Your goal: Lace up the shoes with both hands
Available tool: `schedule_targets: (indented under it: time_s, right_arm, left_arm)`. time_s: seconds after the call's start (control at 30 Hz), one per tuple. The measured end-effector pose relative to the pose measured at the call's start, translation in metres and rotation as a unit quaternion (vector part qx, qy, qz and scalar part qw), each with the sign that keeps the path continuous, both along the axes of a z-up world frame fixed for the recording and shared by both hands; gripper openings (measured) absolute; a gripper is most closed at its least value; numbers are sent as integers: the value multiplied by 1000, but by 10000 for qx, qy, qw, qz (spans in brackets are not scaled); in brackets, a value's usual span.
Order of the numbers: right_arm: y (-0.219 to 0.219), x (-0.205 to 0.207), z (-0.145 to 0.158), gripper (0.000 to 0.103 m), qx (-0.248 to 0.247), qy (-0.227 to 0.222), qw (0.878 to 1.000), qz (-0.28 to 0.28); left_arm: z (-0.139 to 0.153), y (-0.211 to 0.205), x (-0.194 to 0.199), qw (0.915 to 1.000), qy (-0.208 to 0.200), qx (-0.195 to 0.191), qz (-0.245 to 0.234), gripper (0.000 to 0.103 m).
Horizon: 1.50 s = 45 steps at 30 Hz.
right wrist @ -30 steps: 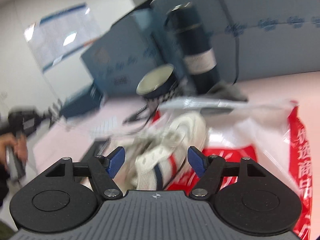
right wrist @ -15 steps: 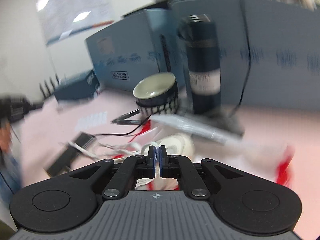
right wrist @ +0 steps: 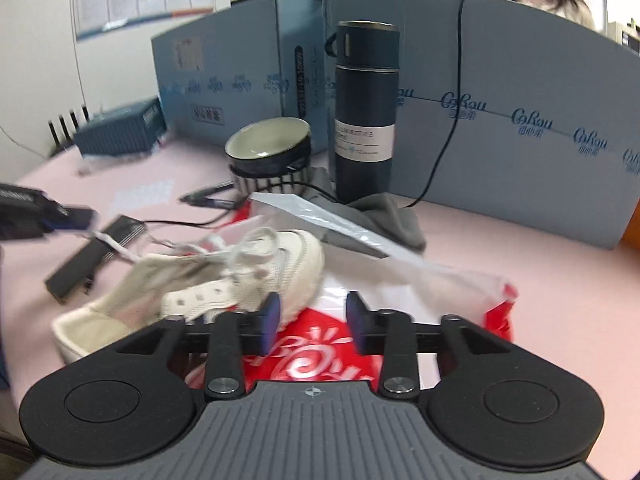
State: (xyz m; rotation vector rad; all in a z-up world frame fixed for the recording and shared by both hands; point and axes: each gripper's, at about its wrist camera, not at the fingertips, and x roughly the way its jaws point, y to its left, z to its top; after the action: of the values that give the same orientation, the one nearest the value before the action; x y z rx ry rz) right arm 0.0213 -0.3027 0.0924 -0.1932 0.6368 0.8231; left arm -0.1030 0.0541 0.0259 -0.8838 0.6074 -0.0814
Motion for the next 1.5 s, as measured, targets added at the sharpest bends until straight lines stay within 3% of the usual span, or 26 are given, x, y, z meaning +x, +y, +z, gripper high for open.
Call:
schedule_targets:
  time_s: [0.07, 0.17, 0.3, 0.43, 0.5, 0.6, 0.67, 0.7, 0.93, 1.03, 1.13, 1.17, 1.2, 1.23, 1.4, 1.5]
  right_arm:
    - [1, -4, -3, 35, 108, 123, 9999, 31]
    - [1, -8, -5, 36, 260, 311, 9992, -1]
    - [-2, -12, -6, 39, 393, 462, 9982, -34]
    - [-7, -14, -7, 42, 437, 539, 9976, -69]
    - [-9, -13, -9, 42, 458, 586, 9972, -125]
    - [-12, -10, -11, 42, 507, 616, 9966, -199]
    - [-11, -10, -11, 42, 504, 590, 9968, -201]
    - [-10, -10, -10, 42, 486, 563, 9971, -182]
    - [1, -11, -2, 42, 624, 321, 9974, 161]
    - [4, -1, 6, 46, 1157, 429, 9920, 251]
    - [23, 14, 8, 46, 1050, 667, 9919, 267]
    - [30, 19, 6, 44, 968, 742, 9922, 262]
    - [35, 24, 2, 35, 883, 822, 9924, 250]
    - [39, 28, -3, 8, 813, 920, 9922, 230]
    - [22, 23, 14, 4, 1046, 596, 9927, 109]
    - [7, 26, 12, 5, 477, 392, 9978, -254]
  left_arm:
    - [-13, -6, 12, 9972, 167, -720, 115, 24]
    - [-33, -14, 25, 9862, 487, -1472, 575, 26]
    - [-44, -16, 31, 9729, 707, -1854, 1191, 31]
    - [-55, -11, 29, 9543, 824, -2308, 1712, 42]
    - [-58, -8, 28, 9486, 785, -2432, 1868, 41]
    - [-56, -7, 32, 9501, 699, -2355, 1922, 39]
    - [-50, -7, 33, 9560, 528, -2184, 1889, 11]
    - [-47, -7, 33, 9588, 437, -2096, 1869, 8]
    - [-5, 0, 19, 9727, -344, -1523, 1716, 7]
    - [8, 2, 17, 9747, -523, -1409, 1653, 7]
    - [14, 3, 17, 9754, -584, -1377, 1620, 7]
    - [14, 5, 15, 9754, -577, -1380, 1622, 7]
    - [14, 6, 14, 9753, -567, -1382, 1629, 7]
    - [14, 6, 12, 9750, -548, -1381, 1650, 7]
    - [14, 14, 0, 9735, -562, -1331, 1775, 7]
    - [16, 21, -6, 9716, -617, -1291, 1884, 7]
